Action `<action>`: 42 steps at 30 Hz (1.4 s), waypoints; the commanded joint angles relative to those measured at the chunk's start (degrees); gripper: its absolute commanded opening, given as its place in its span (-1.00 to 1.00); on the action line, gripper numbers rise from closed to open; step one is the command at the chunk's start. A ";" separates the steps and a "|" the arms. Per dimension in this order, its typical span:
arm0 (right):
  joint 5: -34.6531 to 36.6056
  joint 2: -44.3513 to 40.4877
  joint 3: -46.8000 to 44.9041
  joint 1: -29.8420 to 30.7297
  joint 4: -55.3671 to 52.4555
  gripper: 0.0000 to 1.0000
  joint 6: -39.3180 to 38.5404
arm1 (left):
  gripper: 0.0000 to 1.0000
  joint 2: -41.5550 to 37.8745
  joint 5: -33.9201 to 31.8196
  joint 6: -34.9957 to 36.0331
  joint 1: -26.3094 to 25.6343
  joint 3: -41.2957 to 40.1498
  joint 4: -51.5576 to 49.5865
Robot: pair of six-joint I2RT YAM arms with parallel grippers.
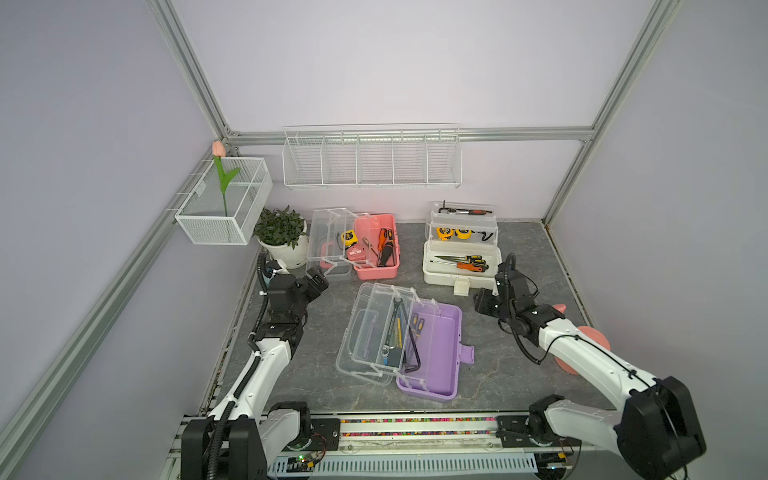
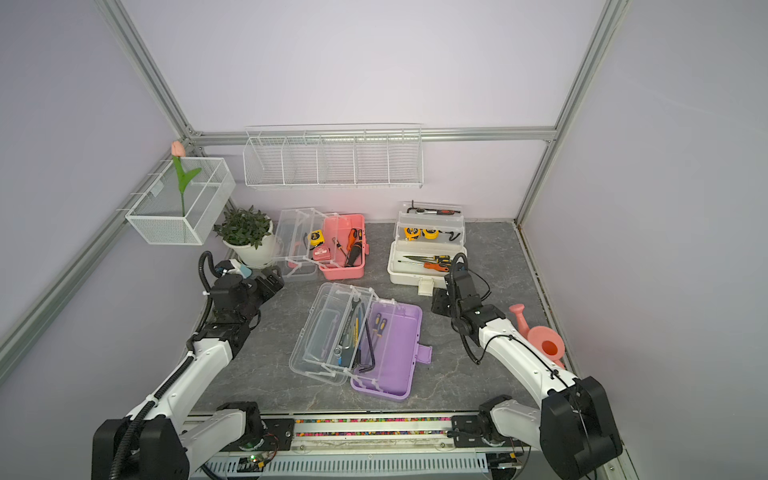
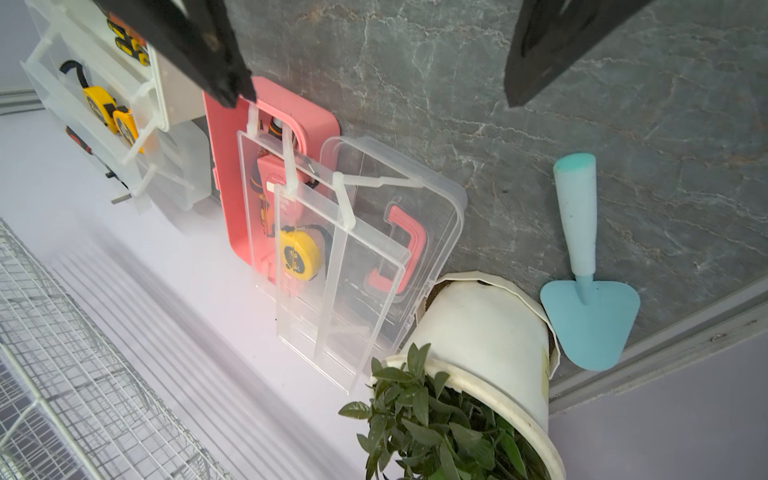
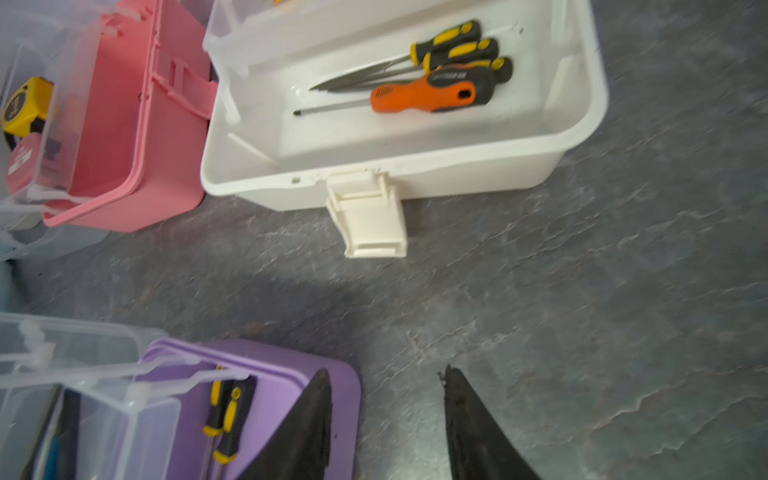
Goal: Close toolboxes
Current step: Move the toolbox to the center of the board.
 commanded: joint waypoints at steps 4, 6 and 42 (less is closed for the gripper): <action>-3.79 1.98 0.48 6.83 -4.34 -0.01 11.26 | 0.99 -1.84 0.73 -1.64 -0.29 -1.40 -1.47; -2.75 2.86 0.39 8.57 -3.86 0.00 13.11 | 0.99 -1.33 1.15 -1.71 -0.31 -1.39 -0.49; 0.61 20.23 5.61 2.30 12.62 -0.86 14.17 | 0.99 -1.28 2.61 -4.39 -0.08 -6.69 1.22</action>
